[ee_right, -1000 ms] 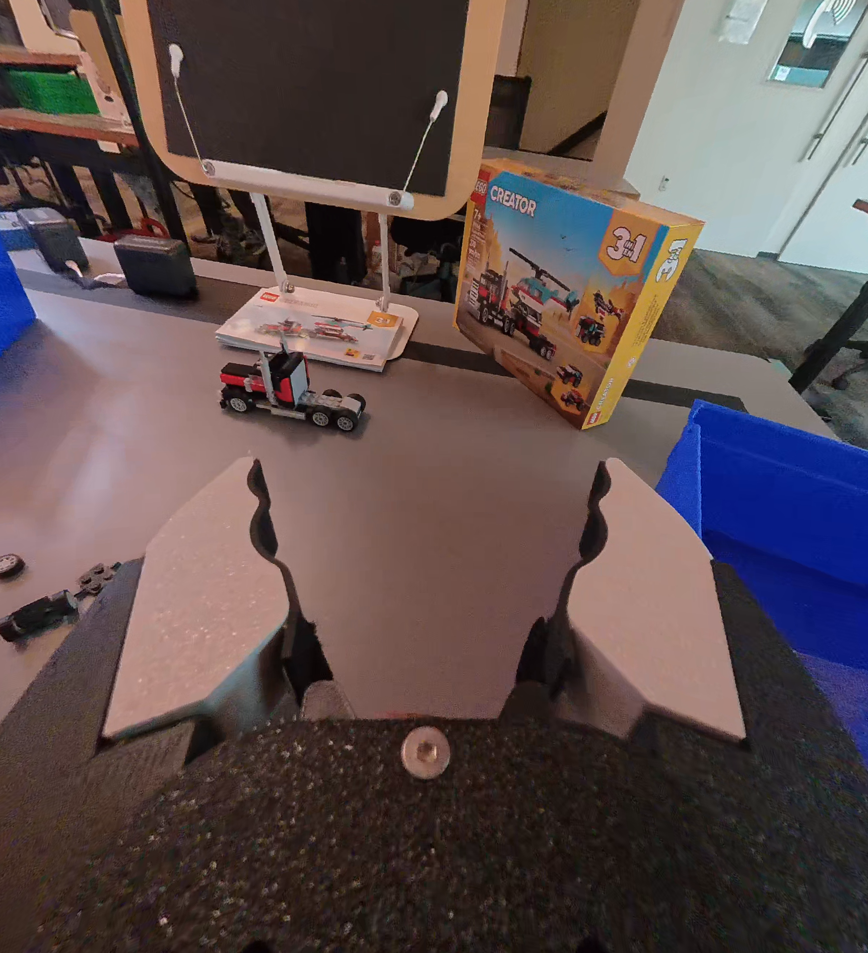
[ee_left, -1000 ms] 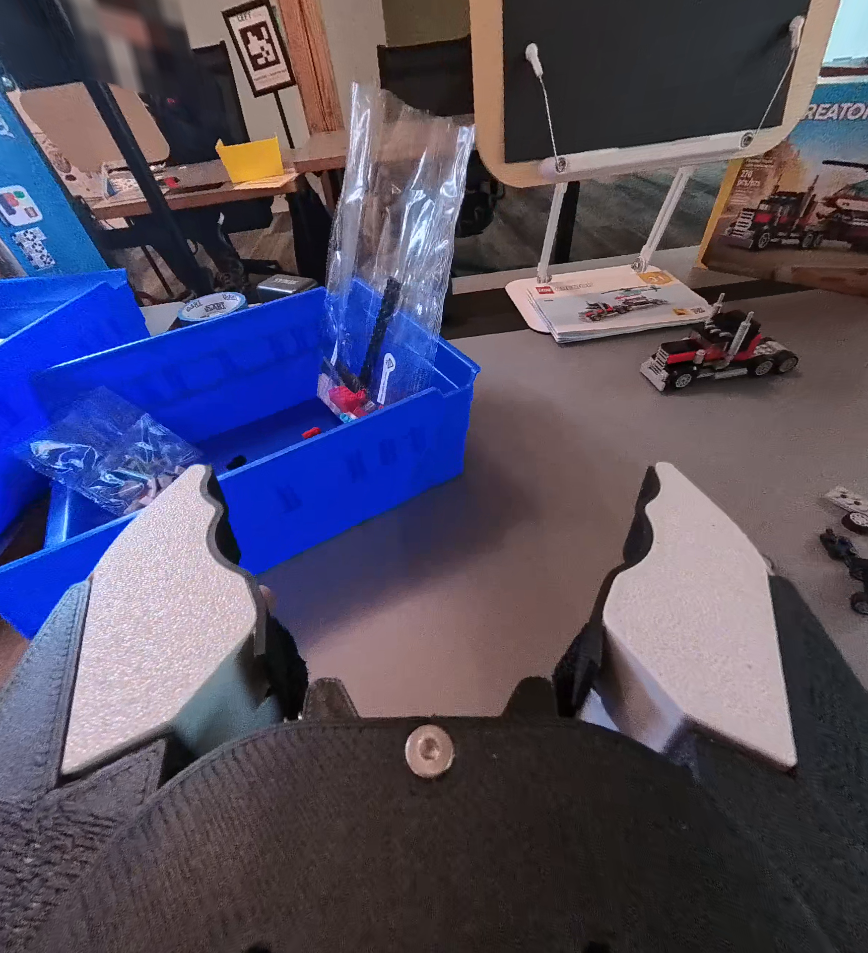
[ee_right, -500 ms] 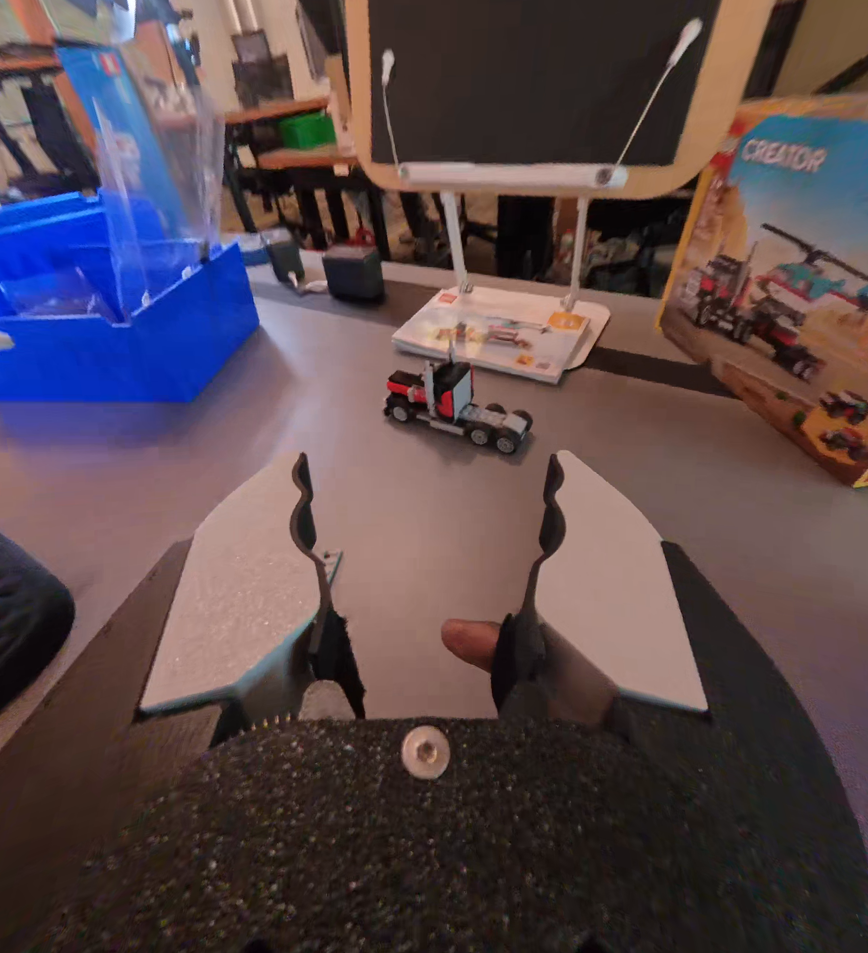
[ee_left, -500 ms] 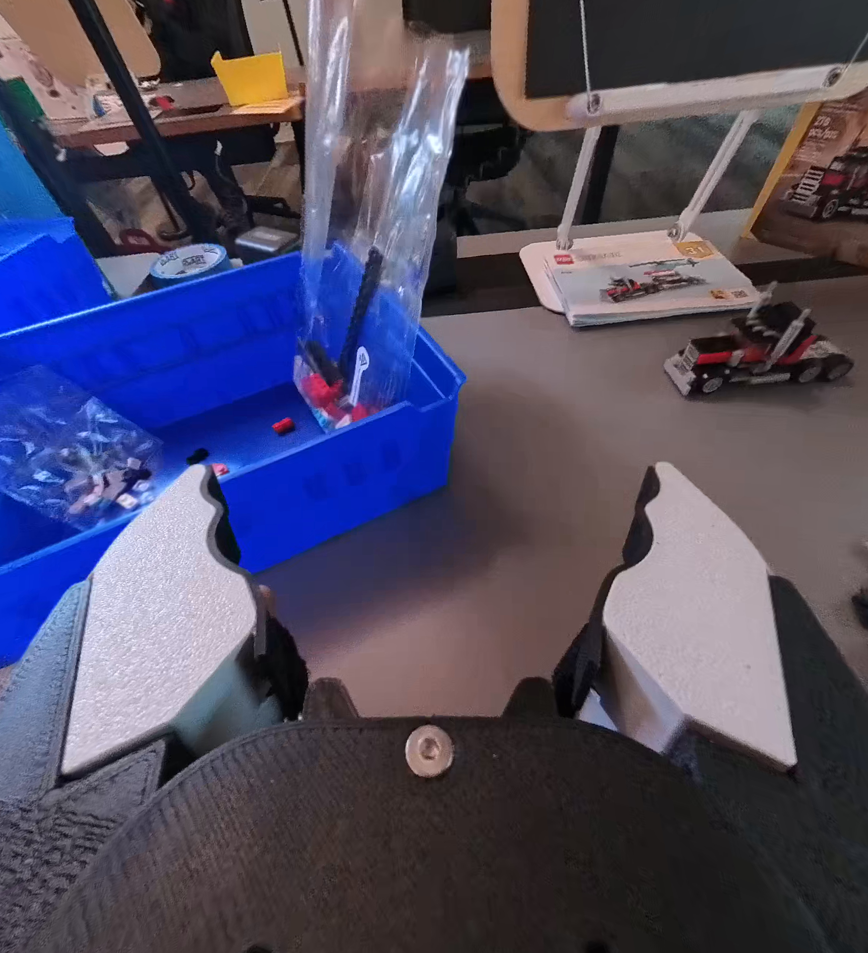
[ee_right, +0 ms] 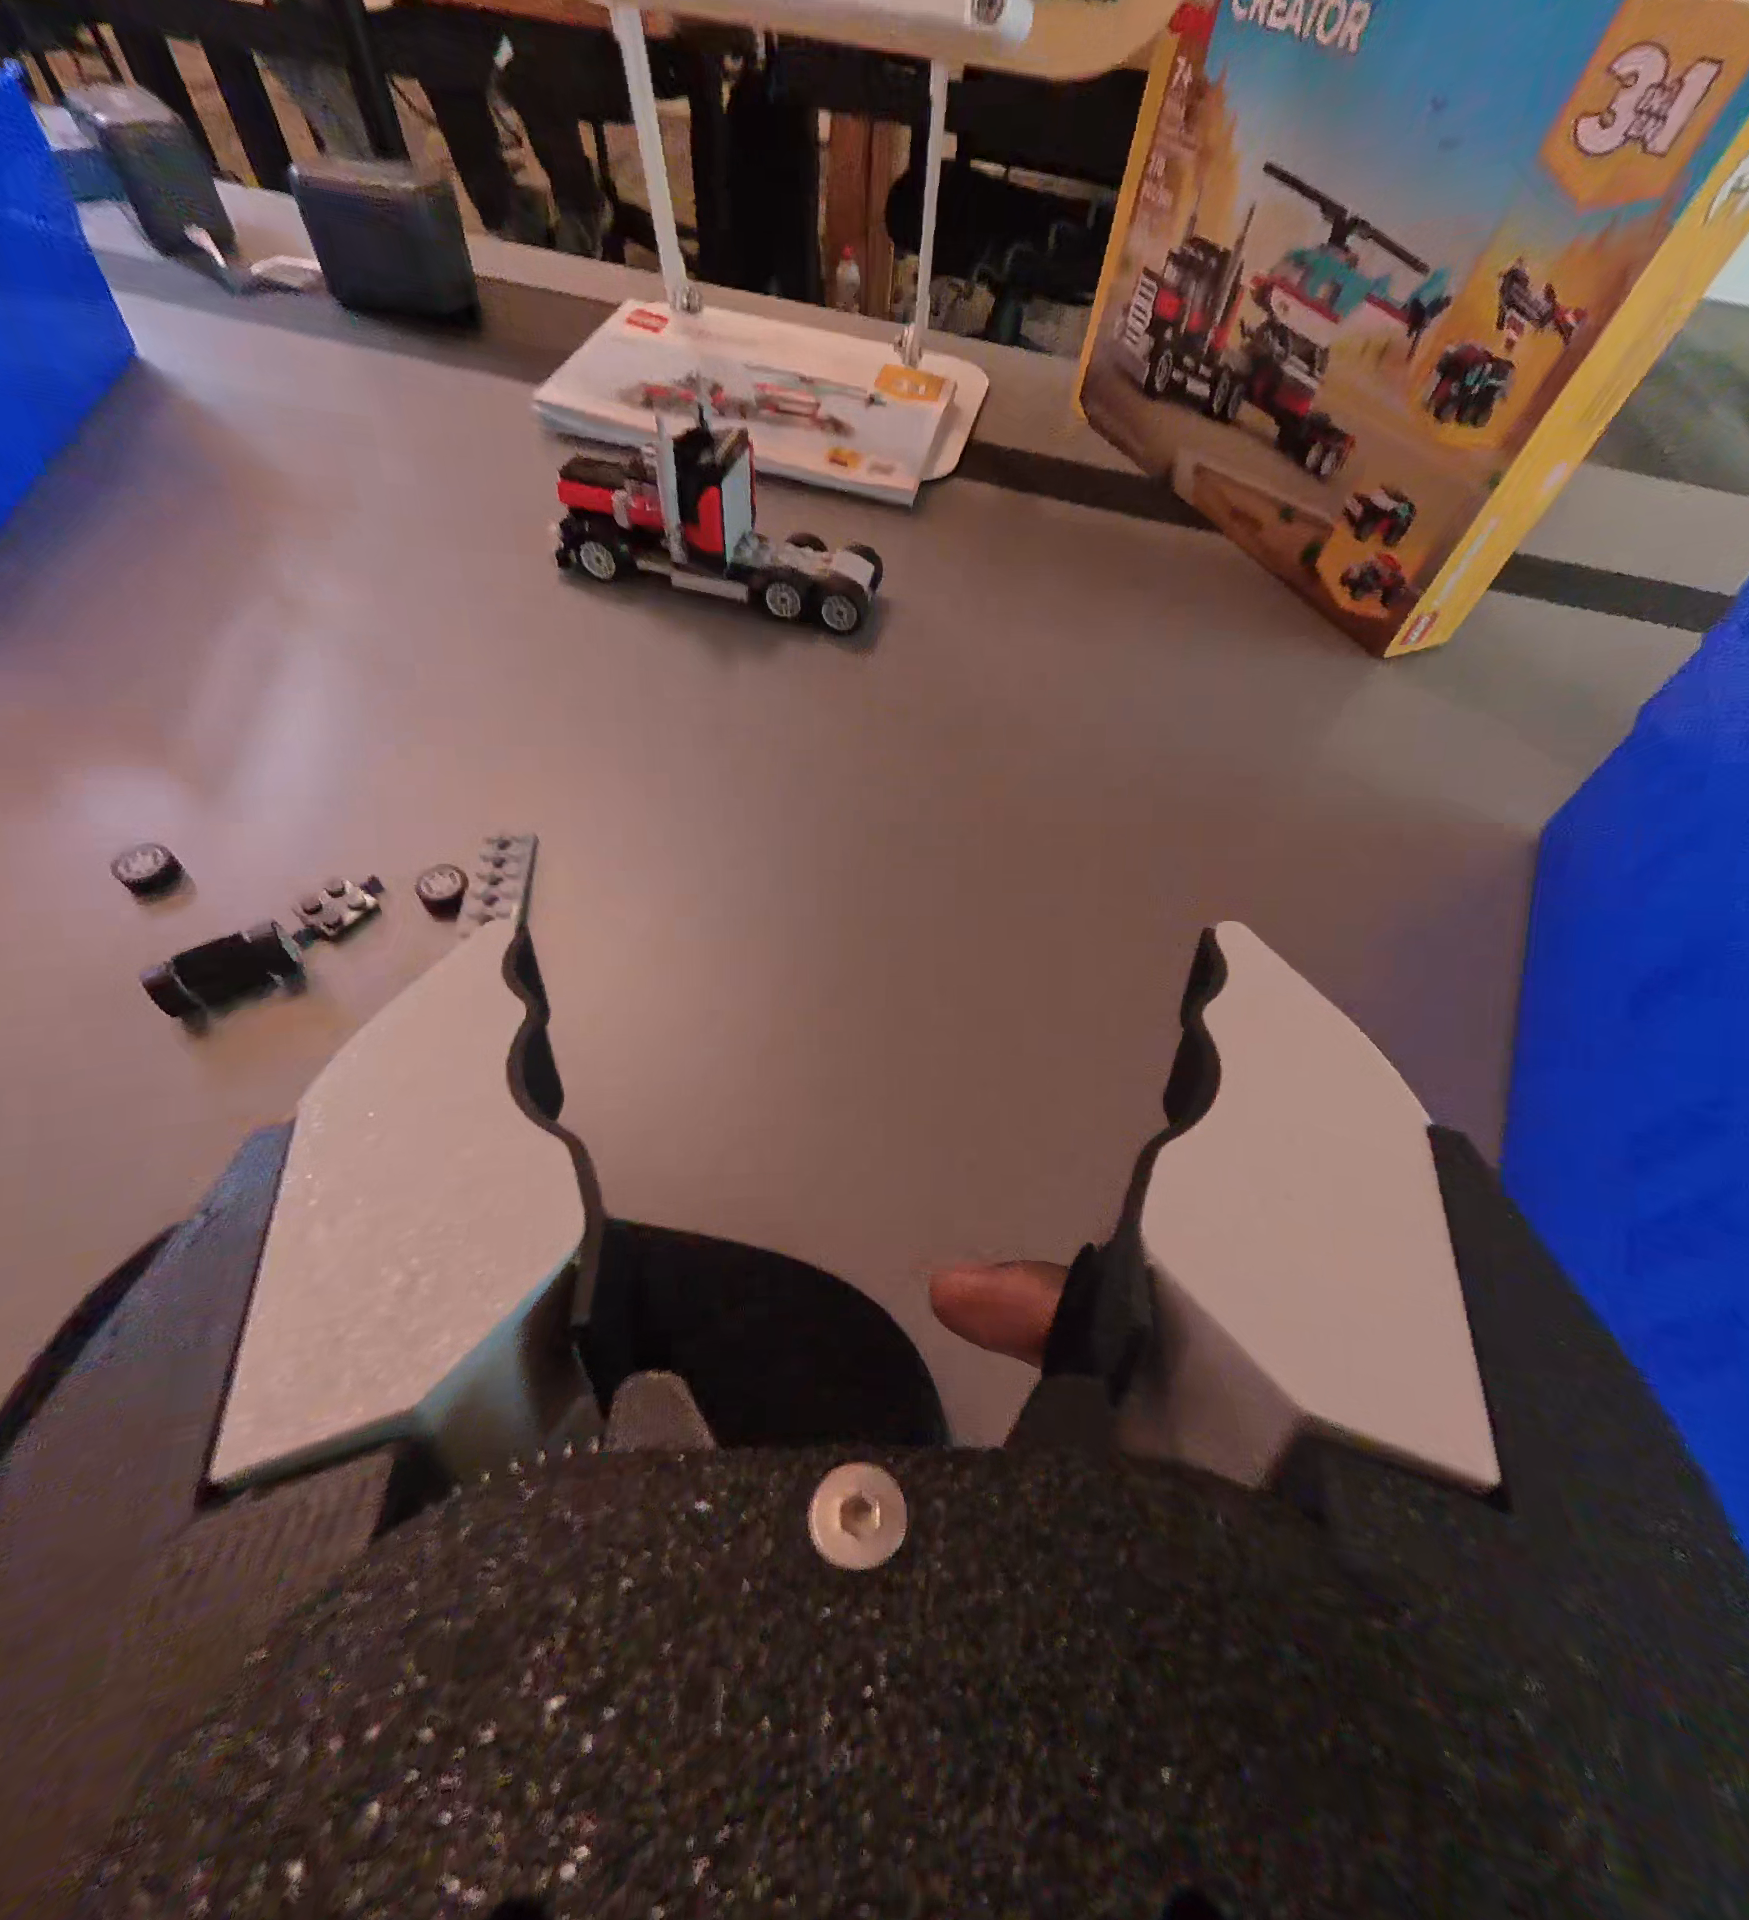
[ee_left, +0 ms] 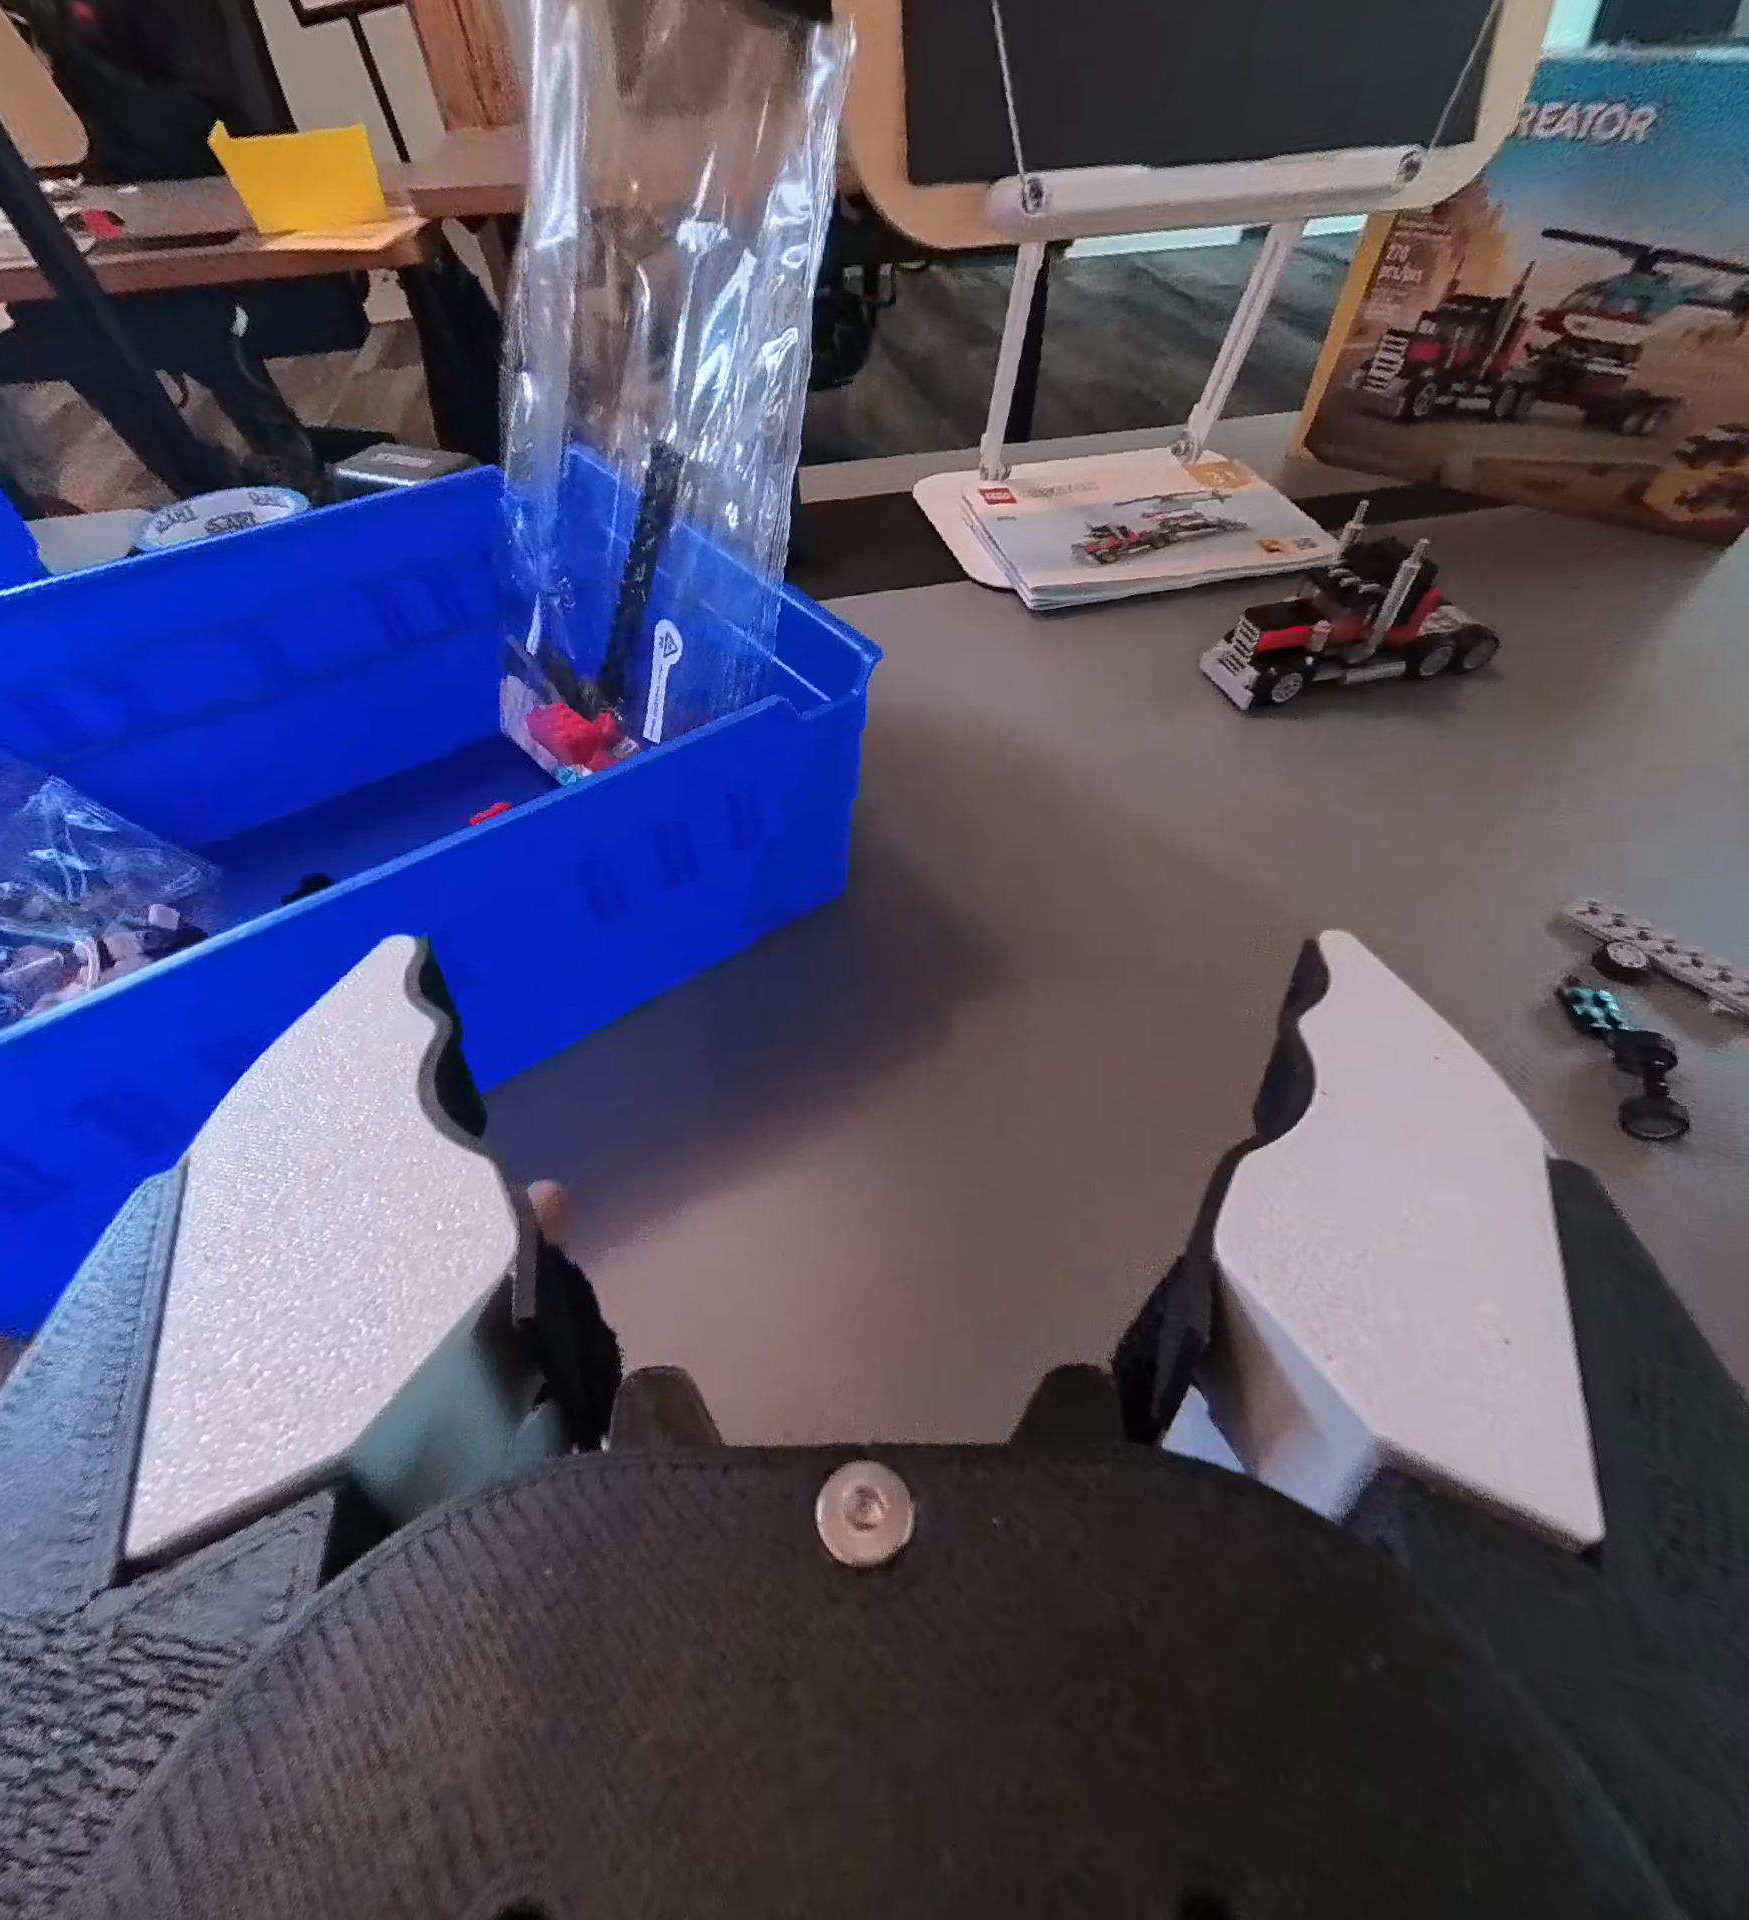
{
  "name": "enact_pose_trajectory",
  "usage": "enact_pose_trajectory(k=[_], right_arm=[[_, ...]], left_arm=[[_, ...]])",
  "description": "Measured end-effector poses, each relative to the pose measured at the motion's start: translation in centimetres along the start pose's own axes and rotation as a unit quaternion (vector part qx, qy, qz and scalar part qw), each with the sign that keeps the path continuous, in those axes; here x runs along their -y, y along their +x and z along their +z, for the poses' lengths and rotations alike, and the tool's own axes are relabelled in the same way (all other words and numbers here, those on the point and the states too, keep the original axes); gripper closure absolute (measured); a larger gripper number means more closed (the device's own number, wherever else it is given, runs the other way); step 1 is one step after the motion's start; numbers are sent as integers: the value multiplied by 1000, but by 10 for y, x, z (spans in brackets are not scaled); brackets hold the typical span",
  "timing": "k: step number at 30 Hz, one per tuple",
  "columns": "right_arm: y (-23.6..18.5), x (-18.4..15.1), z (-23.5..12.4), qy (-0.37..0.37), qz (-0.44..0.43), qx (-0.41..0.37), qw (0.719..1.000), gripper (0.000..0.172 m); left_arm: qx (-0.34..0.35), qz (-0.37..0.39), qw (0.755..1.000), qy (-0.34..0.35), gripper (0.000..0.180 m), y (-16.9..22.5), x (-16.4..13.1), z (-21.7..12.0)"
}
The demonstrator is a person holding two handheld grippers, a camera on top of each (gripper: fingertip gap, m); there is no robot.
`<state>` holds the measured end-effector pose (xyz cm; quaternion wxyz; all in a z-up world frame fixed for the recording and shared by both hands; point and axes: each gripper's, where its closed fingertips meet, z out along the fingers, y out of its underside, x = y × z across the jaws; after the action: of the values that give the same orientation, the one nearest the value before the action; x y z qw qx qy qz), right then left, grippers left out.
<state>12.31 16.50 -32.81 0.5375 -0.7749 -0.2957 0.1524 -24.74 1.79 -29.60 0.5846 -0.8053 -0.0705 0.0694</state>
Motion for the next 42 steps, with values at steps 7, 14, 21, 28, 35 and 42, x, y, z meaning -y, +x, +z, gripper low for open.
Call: enact_pose_trajectory(k=[7,14,21,28,35,42], right_arm=[[16,0,-13,-10,1,-21,1000,53],[15,-4,-6,-19,5,-6,1000,55],[21,5,8,-25,-3,10,1000,58],[8,-2,30,-40,8,72,997,61],[-4,-1,47,-57,-19,116,991,65],[-5,-4,63,-73,-28,135,988,73]], left_arm=[[-27,-9,999,15,38,8,6,-9],[-43,11,999,-7,41,18,-4,-4],[-38,20,999,-26,49,12,-11,2],[-51,27,997,-57,50,18,-23,19],[-57,56,994,-70,61,10,-26,29],[1,168,984,-65,95,-72,0,18]])
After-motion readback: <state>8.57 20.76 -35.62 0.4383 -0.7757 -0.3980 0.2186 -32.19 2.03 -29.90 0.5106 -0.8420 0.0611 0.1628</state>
